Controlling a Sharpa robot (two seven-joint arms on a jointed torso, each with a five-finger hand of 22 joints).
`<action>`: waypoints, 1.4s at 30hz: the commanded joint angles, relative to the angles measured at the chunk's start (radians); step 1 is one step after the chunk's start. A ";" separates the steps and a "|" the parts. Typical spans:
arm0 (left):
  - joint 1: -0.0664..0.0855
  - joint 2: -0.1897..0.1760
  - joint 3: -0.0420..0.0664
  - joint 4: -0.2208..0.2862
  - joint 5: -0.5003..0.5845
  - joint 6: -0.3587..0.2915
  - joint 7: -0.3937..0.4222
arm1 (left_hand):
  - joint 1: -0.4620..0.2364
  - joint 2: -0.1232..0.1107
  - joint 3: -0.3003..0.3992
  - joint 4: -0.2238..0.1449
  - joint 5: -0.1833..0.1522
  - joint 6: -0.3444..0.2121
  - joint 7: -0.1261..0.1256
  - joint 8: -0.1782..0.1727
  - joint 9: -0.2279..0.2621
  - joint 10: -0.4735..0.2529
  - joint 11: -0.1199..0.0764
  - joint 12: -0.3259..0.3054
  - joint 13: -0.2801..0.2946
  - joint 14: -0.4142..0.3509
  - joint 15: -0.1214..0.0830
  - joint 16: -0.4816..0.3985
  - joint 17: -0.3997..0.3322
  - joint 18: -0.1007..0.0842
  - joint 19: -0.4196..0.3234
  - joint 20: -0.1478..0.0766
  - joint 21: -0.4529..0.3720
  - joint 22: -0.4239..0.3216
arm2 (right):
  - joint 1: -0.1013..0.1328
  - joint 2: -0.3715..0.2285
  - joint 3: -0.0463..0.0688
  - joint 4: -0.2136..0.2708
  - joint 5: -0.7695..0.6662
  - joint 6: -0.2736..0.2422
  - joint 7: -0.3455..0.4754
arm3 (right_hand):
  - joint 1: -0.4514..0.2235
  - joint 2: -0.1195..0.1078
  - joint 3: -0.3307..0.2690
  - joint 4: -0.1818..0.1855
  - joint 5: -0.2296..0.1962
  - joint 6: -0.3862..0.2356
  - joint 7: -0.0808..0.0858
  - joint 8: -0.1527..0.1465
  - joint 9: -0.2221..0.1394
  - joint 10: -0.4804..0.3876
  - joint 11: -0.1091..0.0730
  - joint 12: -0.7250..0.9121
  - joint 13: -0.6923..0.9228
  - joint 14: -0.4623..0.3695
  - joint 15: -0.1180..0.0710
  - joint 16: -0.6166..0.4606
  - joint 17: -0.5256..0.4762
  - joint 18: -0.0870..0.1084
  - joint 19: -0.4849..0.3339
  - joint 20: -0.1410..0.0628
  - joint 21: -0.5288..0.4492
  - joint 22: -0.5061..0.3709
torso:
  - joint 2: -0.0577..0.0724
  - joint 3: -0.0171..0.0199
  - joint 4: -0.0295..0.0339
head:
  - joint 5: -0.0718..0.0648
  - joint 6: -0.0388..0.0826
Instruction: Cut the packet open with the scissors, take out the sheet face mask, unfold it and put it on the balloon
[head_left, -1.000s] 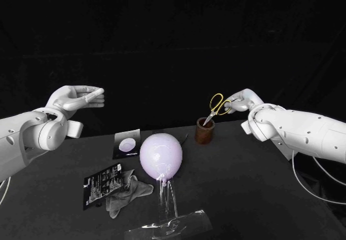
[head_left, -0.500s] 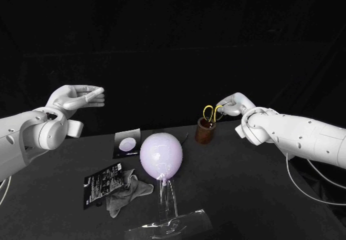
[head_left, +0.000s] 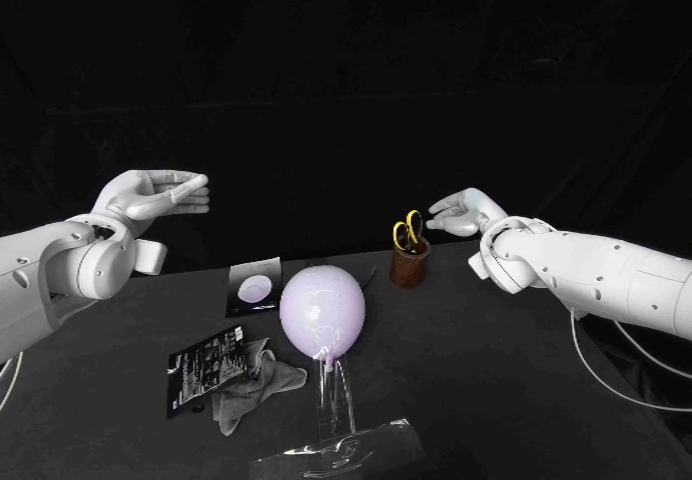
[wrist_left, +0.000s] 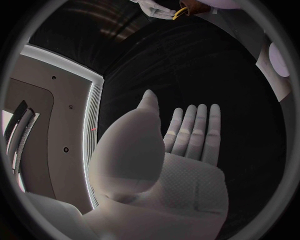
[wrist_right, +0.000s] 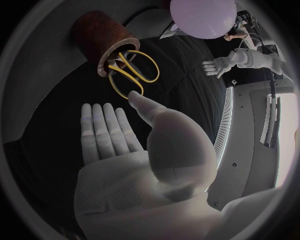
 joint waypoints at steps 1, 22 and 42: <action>0.001 0.001 0.001 0.001 0.009 0.015 0.018 | -0.002 0.011 0.007 -0.001 0.000 0.007 0.076 0.005 -0.001 0.006 -0.001 0.004 0.000 0.005 0.002 0.005 -0.002 0.017 0.003 0.002 0.003 0.000 | 0.000 -0.008 0.000 0.013 -0.017 0.010 0.031 | -0.003 -0.017 -0.038 0.007 0.016 -0.019 0.078 -0.012 -0.005 -0.027 0.006 0.000 0.000 -0.051 0.007 -0.001 -0.015 -0.012 -0.002 0.006 -0.015 -0.014 | 0.000 0.0003 -0.0001 | -0.001 -0.001; -0.002 -0.021 0.000 0.027 0.013 0.015 0.023 | 0.003 0.014 0.009 -0.003 -0.001 0.009 0.075 0.005 -0.002 0.008 -0.001 0.004 0.000 0.007 0.002 0.006 -0.002 0.018 0.002 0.002 0.002 -0.001 | 0.055 -0.151 0.005 0.226 0.163 -0.012 0.316 | 0.074 0.041 -0.125 0.002 0.044 0.064 0.039 0.021 -0.003 0.051 -0.033 0.016 0.003 0.101 -0.035 0.104 -0.010 0.020 0.046 0.001 -0.036 -0.062 | -0.001 0.0000 -0.0013 | 0.035 0.005; -0.056 -0.122 -0.002 0.183 -0.049 -0.005 0.140 | 0.115 0.025 0.015 -0.024 0.000 0.086 0.023 0.027 -0.015 0.090 -0.045 0.012 0.001 0.112 -0.040 0.058 0.012 0.054 0.114 -0.015 0.066 0.022 | 0.083 -0.123 0.004 0.421 -0.105 0.095 0.244 | 0.056 0.004 -0.068 0.037 0.027 0.163 -0.031 0.020 -0.027 0.261 -0.128 0.002 0.002 0.643 -0.192 0.424 0.186 0.022 0.454 -0.165 0.267 0.078 | 0.003 -0.0069 0.0060 | 0.233 -0.041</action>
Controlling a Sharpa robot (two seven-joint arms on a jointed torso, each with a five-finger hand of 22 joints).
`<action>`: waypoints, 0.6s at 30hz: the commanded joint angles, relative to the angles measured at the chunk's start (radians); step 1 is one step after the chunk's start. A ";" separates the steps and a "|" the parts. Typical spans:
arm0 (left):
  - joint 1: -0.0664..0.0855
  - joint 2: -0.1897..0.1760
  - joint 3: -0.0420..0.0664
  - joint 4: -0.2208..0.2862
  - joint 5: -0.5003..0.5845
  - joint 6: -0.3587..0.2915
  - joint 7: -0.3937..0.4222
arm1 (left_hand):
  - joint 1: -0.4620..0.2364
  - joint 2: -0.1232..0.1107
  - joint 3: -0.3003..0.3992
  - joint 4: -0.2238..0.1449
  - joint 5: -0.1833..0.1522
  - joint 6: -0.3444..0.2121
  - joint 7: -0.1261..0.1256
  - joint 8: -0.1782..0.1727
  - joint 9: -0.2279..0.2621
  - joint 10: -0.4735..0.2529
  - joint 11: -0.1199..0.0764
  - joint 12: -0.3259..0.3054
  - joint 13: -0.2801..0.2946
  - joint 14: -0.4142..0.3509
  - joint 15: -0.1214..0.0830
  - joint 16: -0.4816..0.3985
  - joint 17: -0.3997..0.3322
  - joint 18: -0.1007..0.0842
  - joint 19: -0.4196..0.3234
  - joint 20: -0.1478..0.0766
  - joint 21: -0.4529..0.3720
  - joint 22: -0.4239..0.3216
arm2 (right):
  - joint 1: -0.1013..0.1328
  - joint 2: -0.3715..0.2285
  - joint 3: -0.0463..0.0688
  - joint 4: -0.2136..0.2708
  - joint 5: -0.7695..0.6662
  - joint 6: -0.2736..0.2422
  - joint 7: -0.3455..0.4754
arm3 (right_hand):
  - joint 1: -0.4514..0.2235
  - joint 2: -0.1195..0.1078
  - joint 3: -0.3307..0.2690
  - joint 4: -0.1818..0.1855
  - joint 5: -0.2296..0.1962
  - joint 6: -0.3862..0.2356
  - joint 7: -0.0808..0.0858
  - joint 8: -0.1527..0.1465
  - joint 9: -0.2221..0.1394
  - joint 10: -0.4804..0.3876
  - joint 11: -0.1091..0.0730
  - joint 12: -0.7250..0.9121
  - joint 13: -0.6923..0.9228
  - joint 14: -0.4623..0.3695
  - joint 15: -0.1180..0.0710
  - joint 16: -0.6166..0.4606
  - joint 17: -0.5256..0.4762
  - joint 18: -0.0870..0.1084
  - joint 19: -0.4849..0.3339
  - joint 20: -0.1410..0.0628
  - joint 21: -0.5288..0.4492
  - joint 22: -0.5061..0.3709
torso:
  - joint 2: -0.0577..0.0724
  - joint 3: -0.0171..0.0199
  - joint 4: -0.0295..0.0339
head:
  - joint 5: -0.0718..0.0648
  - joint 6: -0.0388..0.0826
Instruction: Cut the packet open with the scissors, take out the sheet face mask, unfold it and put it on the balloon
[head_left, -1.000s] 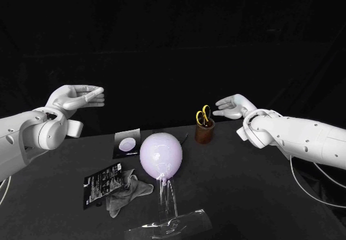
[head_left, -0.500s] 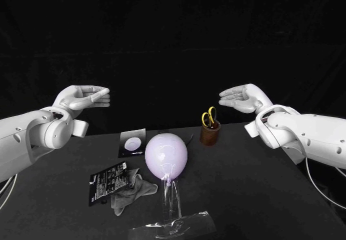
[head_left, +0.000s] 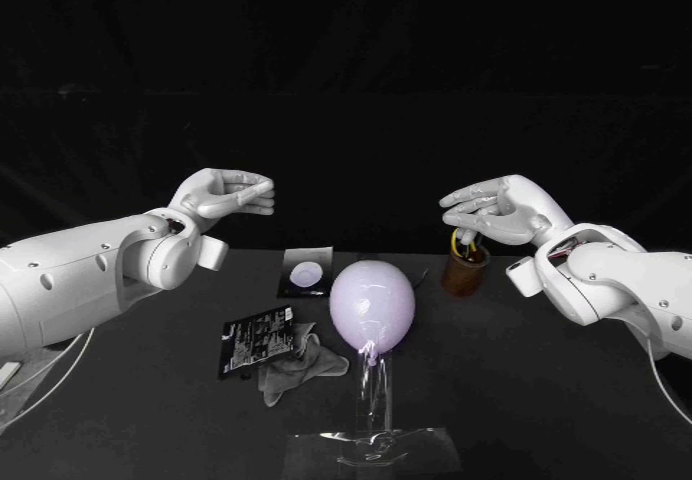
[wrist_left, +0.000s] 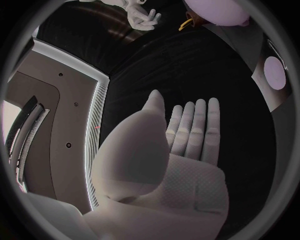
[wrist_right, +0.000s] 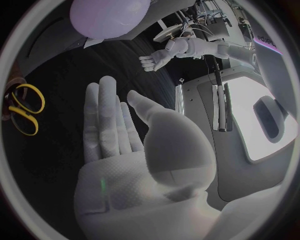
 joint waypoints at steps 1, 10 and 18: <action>-0.007 -0.015 0.001 0.029 -0.059 -0.007 0.069 | 0.017 0.000 -0.001 -0.008 -0.001 0.011 0.007 0.004 -0.002 0.013 -0.004 0.004 0.000 0.011 -0.001 0.004 0.002 0.010 0.006 -0.001 0.005 0.001 | -0.001 0.007 0.000 0.011 -0.125 0.049 -0.036 | -0.001 -0.015 0.004 0.010 -0.006 0.004 -0.007 -0.007 -0.003 0.011 -0.006 -0.006 0.000 0.049 -0.011 0.076 0.051 0.003 0.027 -0.012 0.043 0.029 | 0.000 -0.0002 -0.0005 | 0.041 -0.028; -0.048 -0.100 -0.017 0.130 -0.306 -0.050 0.060 | 0.046 -0.024 -0.023 -0.005 -0.001 -0.003 -0.002 -0.016 -0.021 0.021 -0.003 -0.016 -0.002 -0.025 0.007 -0.023 -0.007 -0.027 -0.104 0.017 -0.062 -0.031 | -0.010 0.051 0.000 0.035 -0.261 0.064 -0.092 | -0.021 -0.055 0.024 0.060 -0.021 -0.001 -0.004 -0.025 -0.012 -0.004 -0.003 -0.006 0.001 0.042 -0.005 0.482 0.378 0.001 0.044 -0.016 0.168 0.130 | -0.003 0.0041 0.0002 | 0.114 -0.074; -0.113 -0.151 -0.025 0.183 -0.570 -0.133 0.055 | 0.037 -0.105 -0.057 0.019 -0.002 -0.170 -0.050 -0.095 -0.082 -0.126 0.045 -0.027 -0.006 -0.192 0.062 -0.117 -0.057 -0.115 -0.454 0.023 -0.214 -0.058 | -0.017 0.071 0.000 0.048 -0.338 0.055 -0.122 | -0.014 -0.073 0.021 0.085 -0.026 -0.012 0.008 -0.037 -0.016 -0.045 0.011 -0.006 0.000 0.027 0.009 0.664 0.551 -0.005 0.040 -0.009 0.262 0.222 | -0.002 0.0009 0.0012 | 0.149 -0.100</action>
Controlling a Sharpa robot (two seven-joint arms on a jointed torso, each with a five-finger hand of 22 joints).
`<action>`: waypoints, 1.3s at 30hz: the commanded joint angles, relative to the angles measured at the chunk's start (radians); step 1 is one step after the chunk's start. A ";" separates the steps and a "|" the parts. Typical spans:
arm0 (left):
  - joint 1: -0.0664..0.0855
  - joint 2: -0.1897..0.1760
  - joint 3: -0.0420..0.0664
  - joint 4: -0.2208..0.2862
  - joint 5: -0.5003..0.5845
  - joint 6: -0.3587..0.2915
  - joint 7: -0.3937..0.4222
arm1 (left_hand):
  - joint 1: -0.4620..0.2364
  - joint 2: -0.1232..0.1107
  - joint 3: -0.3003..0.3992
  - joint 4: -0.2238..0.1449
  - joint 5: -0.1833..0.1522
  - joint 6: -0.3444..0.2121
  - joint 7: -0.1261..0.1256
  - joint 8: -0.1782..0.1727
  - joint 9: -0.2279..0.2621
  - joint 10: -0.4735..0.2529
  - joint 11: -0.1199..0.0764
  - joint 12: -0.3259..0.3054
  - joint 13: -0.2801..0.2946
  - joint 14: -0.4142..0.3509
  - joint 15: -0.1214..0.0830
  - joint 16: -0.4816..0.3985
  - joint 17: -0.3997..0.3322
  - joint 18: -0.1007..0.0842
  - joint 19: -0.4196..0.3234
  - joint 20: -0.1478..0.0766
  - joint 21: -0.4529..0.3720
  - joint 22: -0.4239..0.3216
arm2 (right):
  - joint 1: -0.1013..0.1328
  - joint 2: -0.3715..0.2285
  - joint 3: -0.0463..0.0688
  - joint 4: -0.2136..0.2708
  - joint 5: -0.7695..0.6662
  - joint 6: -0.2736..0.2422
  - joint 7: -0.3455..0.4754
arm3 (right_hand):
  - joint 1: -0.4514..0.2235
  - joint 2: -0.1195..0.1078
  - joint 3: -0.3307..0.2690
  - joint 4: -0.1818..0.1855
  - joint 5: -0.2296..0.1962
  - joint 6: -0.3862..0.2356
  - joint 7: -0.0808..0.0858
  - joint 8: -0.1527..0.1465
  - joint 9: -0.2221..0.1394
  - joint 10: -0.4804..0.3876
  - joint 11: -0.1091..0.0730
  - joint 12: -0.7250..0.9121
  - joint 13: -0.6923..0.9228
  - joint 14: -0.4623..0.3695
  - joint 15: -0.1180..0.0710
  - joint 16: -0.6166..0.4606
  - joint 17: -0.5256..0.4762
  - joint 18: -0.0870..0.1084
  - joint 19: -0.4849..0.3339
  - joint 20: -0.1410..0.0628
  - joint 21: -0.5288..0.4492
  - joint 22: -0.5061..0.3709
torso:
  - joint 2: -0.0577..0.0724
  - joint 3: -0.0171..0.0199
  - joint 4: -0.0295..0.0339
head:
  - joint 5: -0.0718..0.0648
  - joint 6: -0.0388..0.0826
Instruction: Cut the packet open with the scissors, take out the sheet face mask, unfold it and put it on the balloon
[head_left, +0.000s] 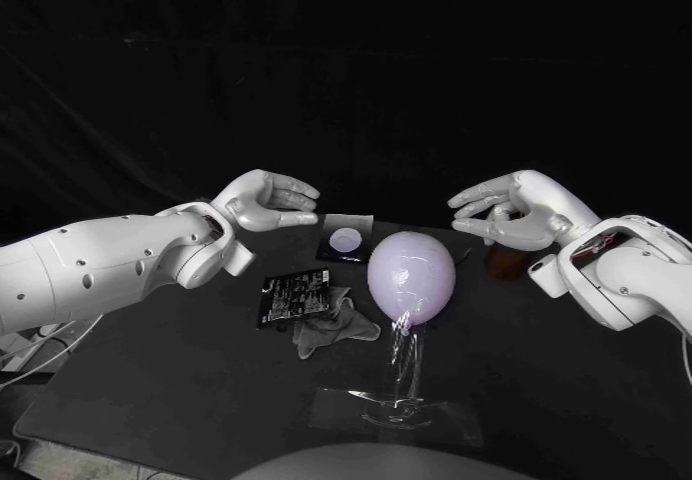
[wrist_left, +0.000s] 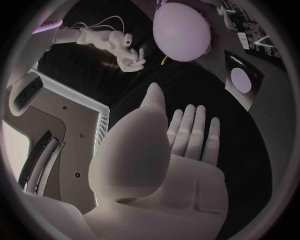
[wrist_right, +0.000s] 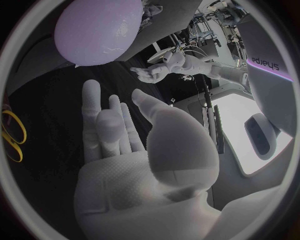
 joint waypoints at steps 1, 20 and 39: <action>-0.024 -0.013 0.000 0.018 -0.262 -0.093 0.015 | -0.005 -0.050 -0.020 0.004 0.001 -0.085 -0.013 -0.030 -0.033 -0.081 0.013 -0.007 -0.001 -0.112 0.020 -0.036 -0.035 -0.018 -0.122 0.002 -0.043 -0.008 | -0.002 0.002 0.000 0.007 -0.098 0.009 -0.041 | 0.001 -0.010 -0.003 0.009 -0.005 -0.010 0.005 -0.007 -0.002 -0.016 0.003 -0.002 0.000 0.012 0.009 0.024 0.020 0.003 -0.001 0.009 0.016 0.016 | 0.001 -0.0021 0.0005 | 0.018 -0.013; -0.141 -0.029 -0.006 0.052 -0.727 -0.123 -0.131 | -0.086 -0.160 -0.168 0.010 0.000 -0.399 0.048 -0.112 -0.160 -0.690 -0.024 -0.038 -0.031 -0.613 -0.002 -0.066 -0.190 -0.018 -0.292 0.001 -0.104 -0.021 | -0.003 -0.018 0.001 0.040 -0.137 -0.026 -0.061 | 0.014 -0.012 -0.018 0.021 -0.005 -0.027 0.014 -0.015 -0.006 -0.044 0.012 -0.002 0.000 0.011 0.019 0.104 0.099 -0.002 0.000 0.018 0.078 0.079 | 0.000 0.0007 -0.0022 | 0.039 -0.035; -0.182 0.002 -0.005 0.002 -0.837 -0.018 -0.255 | -0.150 -0.161 -0.168 0.010 0.001 -0.442 0.116 -0.114 -0.177 -0.712 0.050 -0.036 -0.030 -0.592 0.062 -0.054 -0.182 -0.012 -0.234 0.004 -0.087 -0.008 | -0.003 -0.028 0.002 0.054 -0.139 -0.028 -0.068 | 0.014 -0.012 -0.022 0.025 -0.005 -0.029 0.015 -0.015 -0.007 -0.046 0.013 -0.002 0.000 0.010 0.020 0.114 0.107 -0.002 -0.003 0.019 0.081 0.082 | 0.001 0.0000 -0.0026 | 0.040 -0.043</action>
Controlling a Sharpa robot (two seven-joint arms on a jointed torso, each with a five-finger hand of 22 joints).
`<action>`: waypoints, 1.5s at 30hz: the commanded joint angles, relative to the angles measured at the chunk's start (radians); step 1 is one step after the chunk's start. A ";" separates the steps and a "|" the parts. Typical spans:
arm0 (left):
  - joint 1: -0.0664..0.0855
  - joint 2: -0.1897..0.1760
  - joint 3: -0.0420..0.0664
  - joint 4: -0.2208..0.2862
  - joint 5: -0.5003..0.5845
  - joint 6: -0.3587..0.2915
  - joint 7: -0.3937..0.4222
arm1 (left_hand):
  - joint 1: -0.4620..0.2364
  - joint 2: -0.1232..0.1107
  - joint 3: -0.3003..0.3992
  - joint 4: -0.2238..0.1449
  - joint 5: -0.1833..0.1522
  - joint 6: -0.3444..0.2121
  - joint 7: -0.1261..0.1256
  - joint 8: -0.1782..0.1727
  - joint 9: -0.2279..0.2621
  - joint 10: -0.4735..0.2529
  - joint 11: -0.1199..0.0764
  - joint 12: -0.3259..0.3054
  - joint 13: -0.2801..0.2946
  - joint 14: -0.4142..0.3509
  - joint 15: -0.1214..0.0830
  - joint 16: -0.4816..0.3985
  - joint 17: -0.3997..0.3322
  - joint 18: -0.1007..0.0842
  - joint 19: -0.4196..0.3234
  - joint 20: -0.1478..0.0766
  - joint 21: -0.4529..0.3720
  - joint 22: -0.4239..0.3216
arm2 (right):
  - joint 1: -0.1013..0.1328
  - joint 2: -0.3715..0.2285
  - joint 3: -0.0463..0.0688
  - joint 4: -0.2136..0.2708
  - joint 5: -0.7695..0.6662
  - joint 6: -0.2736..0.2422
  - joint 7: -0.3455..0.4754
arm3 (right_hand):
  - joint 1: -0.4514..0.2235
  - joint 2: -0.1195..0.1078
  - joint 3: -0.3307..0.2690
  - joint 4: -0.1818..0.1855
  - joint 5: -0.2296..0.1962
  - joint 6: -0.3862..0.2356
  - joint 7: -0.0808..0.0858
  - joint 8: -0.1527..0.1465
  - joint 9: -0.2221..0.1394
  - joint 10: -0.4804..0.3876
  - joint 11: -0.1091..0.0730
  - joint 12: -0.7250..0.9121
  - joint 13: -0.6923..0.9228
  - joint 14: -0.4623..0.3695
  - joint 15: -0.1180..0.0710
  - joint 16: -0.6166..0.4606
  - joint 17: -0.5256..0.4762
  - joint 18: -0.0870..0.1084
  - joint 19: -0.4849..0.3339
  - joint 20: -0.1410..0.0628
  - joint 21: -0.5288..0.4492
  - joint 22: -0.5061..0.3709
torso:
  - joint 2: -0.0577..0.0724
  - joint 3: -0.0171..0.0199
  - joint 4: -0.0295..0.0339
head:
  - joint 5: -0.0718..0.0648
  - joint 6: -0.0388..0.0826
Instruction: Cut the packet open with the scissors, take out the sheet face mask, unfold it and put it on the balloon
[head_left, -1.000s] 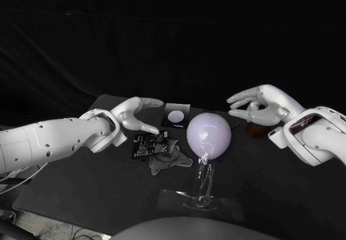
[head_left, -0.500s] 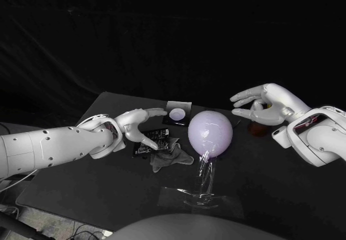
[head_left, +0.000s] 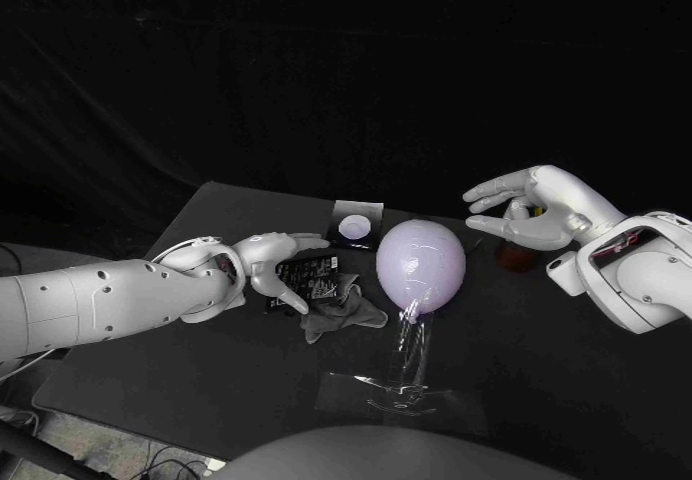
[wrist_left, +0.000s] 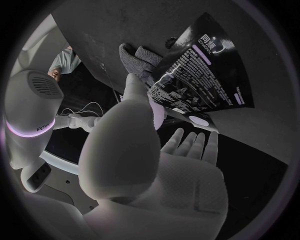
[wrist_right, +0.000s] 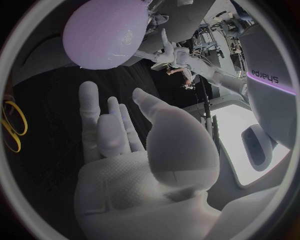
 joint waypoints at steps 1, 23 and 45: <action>-0.003 0.007 0.001 -0.003 -0.035 0.055 -0.053 | -0.011 -0.004 -0.003 0.001 0.001 -0.011 0.145 -0.005 -0.004 0.002 0.018 -0.001 -0.001 0.009 0.015 0.007 0.003 -0.012 0.018 -0.001 0.007 0.003 | 0.000 -0.001 0.001 0.003 -0.014 -0.003 -0.003 | 0.005 -0.003 -0.002 0.005 -0.005 -0.006 0.003 -0.006 -0.002 -0.004 -0.001 -0.002 0.000 0.008 0.008 0.007 0.000 0.006 -0.001 0.003 0.005 0.001 | 0.001 0.0001 0.0005 | 0.000 -0.005; -0.019 0.055 0.004 -0.050 -0.036 0.091 -0.080 | 0.034 -0.002 0.006 0.001 0.004 -0.051 0.151 -0.004 -0.018 0.043 0.046 0.008 0.006 0.097 0.033 0.031 0.032 -0.014 0.107 -0.003 0.037 0.018 | 0.000 -0.002 0.001 0.007 -0.013 0.001 -0.005 | 0.005 -0.002 -0.003 0.006 -0.005 -0.006 0.003 -0.006 -0.002 -0.005 -0.001 -0.002 0.000 0.007 0.009 0.006 -0.002 0.007 -0.003 0.003 0.002 -0.002 | 0.000 0.0001 0.0001 | -0.007 -0.016; -0.019 0.071 0.004 -0.068 -0.008 0.144 -0.111 | 0.156 0.058 0.170 0.001 0.001 0.084 0.151 0.042 0.043 0.369 0.014 0.070 0.030 0.417 -0.008 0.133 0.119 0.035 0.454 -0.009 0.149 0.066 | 0.000 -0.003 0.001 0.010 -0.006 0.005 -0.001 | 0.008 0.005 -0.004 0.013 -0.003 -0.002 0.001 -0.003 -0.001 0.001 -0.002 0.001 0.001 0.004 0.009 0.013 -0.001 0.008 -0.010 0.004 0.006 0.003 | 0.000 0.0002 0.0003 | -0.011 -0.026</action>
